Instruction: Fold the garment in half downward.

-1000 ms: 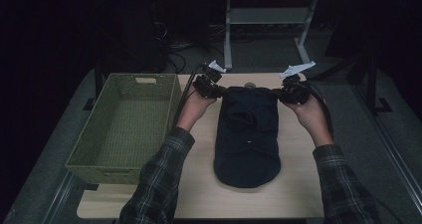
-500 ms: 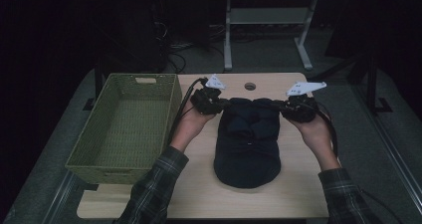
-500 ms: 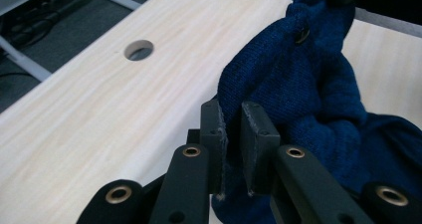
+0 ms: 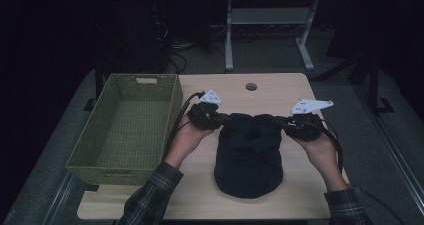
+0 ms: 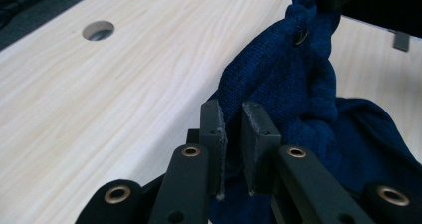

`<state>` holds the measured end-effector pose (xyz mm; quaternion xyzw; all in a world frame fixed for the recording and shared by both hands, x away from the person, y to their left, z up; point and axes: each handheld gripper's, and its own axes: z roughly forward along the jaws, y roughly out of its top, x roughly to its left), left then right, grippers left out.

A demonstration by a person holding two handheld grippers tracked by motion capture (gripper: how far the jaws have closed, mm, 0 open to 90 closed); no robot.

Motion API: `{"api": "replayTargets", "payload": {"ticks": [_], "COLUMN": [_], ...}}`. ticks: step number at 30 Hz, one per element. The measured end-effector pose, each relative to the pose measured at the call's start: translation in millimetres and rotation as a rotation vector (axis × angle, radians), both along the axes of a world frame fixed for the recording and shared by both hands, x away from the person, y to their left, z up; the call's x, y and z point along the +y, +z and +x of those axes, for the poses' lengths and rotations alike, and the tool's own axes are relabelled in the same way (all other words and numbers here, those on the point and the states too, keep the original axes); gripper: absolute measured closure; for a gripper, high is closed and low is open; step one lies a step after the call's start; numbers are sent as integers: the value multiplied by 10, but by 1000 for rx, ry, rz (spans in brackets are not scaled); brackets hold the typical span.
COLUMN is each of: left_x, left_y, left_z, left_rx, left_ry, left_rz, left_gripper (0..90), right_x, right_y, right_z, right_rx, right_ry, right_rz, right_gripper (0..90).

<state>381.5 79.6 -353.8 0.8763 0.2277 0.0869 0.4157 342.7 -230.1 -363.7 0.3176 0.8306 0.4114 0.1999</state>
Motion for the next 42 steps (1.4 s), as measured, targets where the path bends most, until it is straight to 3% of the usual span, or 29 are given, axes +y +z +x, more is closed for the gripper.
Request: {"api": "replayTargets", "payload": {"ticks": [6, 9, 23, 29, 42], "left_x": [36, 41, 88, 119, 129], "left_y": [-70, -96, -195, -266, -405], "left_z": [-109, -164, -415, -538, -774], "left_rx": [25, 47, 99, 130, 157], "left_ry": [-18, -31, -88, -94, -144], "left_rz": [-1, 3, 10, 4, 44], "left_gripper": [806, 806, 801, 796, 800], "right_x": [-9, 8, 7, 16, 46], "right_y": [-101, -138, -257, -314, -492], "right_z": [-135, -193, -514, -651, -927], "right_rx": [33, 47, 62, 75, 110], "right_ry": [15, 23, 52, 60, 69], "right_rz": [25, 14, 10, 32, 39], "right_gripper": [800, 795, 792, 790, 784]}}
